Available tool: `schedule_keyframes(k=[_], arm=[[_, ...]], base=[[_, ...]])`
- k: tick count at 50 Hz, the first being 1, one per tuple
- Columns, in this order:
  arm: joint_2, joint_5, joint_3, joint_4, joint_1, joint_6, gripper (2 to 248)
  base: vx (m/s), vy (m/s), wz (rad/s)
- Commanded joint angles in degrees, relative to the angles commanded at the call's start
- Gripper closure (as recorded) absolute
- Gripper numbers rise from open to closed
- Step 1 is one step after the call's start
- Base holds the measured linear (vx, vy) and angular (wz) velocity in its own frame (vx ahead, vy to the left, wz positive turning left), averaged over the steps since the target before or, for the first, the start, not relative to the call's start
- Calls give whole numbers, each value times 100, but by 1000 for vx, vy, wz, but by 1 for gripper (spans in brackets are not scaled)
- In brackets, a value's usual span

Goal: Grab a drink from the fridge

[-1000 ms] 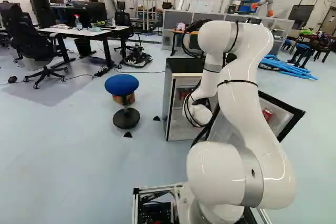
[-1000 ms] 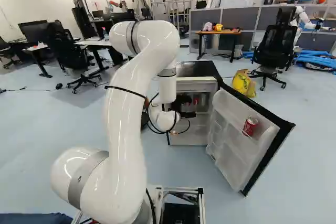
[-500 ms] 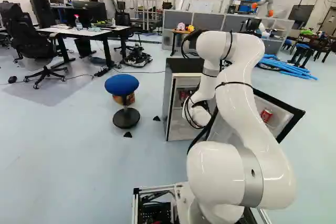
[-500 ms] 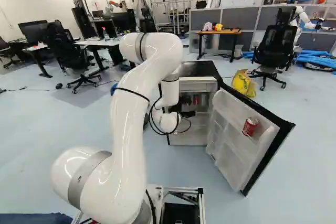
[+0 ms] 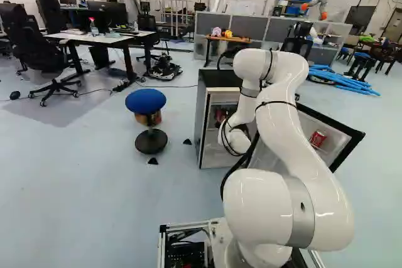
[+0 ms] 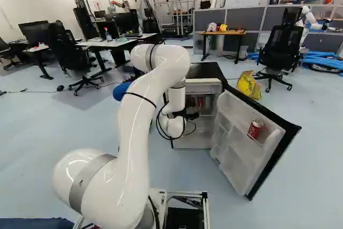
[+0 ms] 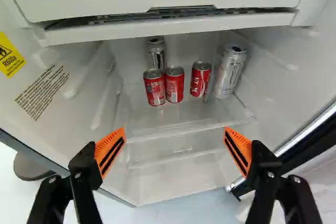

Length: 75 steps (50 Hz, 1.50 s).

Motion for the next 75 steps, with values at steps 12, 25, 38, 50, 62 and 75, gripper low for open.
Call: schedule_keyframes(k=[12, 25, 38, 50, 62, 75], arm=[[-268, 135, -309, -148, -45, 0, 3], [-384, 168, -533, -226, -92, 0, 3], [-512, 168, -778, -226, -144, 0, 3], [-659, 168, -1056, -226, -195, 0, 3], [-818, 167, -1355, -226, -238, 0, 3], [-966, 80, -1630, -226, -209, 0, 3]], base=[[0, 0, 0], [0, 0, 0], [0, 0, 0], [0, 0, 0], [0, 0, 0], [0, 0, 0]])
